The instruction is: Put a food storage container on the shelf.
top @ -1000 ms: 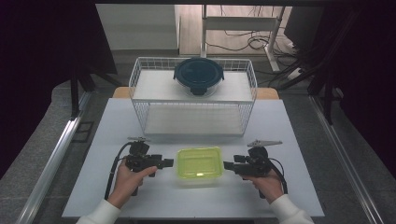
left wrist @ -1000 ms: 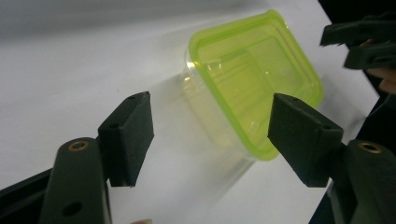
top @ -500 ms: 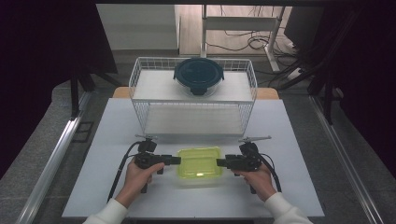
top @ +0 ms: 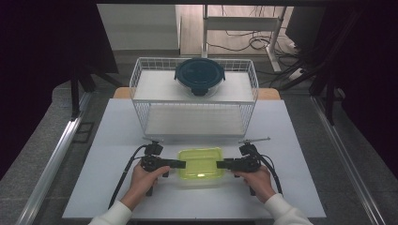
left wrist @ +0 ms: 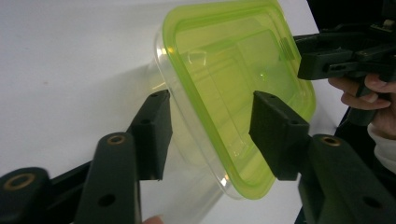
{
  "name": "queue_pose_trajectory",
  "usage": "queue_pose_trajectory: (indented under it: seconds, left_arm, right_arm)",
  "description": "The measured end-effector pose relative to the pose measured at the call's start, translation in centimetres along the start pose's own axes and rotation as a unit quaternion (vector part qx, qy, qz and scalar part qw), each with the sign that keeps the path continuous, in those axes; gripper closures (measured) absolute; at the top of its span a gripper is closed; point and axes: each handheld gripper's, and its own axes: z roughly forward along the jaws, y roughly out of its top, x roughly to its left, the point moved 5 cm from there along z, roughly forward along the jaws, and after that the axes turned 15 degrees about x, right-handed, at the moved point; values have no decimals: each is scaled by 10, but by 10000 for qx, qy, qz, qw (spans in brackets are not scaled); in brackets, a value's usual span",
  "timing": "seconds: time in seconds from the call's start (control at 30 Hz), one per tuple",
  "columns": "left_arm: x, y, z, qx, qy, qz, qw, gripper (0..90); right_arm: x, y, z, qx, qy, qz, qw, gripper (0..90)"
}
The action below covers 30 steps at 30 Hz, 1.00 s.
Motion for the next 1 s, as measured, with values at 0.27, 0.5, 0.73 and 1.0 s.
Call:
queue_pose_trajectory:
  seconds: [0.27, 0.5, 0.73, 1.0]
  left_arm:
    - [1, -1, 3, -46, 13, -152, 9999, 698]
    - [-1, -3, 0, -90, -69, -165, 9998, 748]
    - [-5, -5, -3, -112, -17, -27, 9999, 765]
    - [-11, -5, -10, -152, 33, 144, 9998, 784]
  right_arm:
    - [-3, -1, 0, 65, 322, 425, 9986, 678]
    - [-1, -2, -6, -22, 346, 485, 9982, 737]
    - [2, -3, -11, -92, 297, 362, 9989, 759]
    - [7, -1, -17, -197, 208, 141, 9995, 775]
